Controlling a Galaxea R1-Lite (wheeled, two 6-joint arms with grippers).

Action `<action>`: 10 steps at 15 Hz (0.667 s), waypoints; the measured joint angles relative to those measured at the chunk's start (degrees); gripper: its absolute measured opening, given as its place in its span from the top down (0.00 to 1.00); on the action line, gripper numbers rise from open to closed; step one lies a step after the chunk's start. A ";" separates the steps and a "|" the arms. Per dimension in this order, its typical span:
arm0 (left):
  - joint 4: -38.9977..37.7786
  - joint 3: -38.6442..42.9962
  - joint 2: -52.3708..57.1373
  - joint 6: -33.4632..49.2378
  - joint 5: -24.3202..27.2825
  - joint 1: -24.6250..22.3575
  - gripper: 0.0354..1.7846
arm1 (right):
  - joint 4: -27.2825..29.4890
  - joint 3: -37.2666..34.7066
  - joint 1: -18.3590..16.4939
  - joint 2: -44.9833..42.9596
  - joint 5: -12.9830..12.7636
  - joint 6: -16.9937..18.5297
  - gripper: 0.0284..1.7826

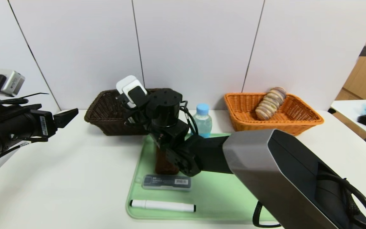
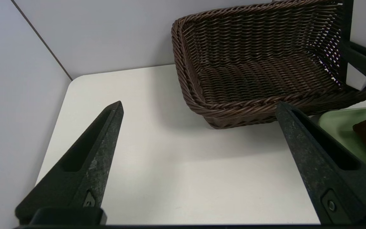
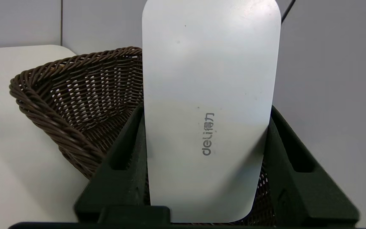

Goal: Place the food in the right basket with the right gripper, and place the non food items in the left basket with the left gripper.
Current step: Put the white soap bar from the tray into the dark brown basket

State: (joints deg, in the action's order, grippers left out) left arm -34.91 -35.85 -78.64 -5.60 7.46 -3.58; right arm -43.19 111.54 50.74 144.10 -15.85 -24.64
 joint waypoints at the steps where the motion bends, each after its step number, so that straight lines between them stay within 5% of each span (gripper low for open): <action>1: 0.02 0.00 0.00 0.00 0.00 0.00 0.06 | -0.38 0.00 0.02 0.02 -0.07 0.00 0.37; 10: 0.00 0.00 0.01 0.09 0.00 0.01 0.06 | -0.63 0.17 0.80 -0.52 -0.09 0.16 0.14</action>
State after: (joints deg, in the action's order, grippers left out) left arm -34.91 -35.85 -78.63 -5.51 7.46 -3.57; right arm -43.83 111.71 51.54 143.58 -15.93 -24.48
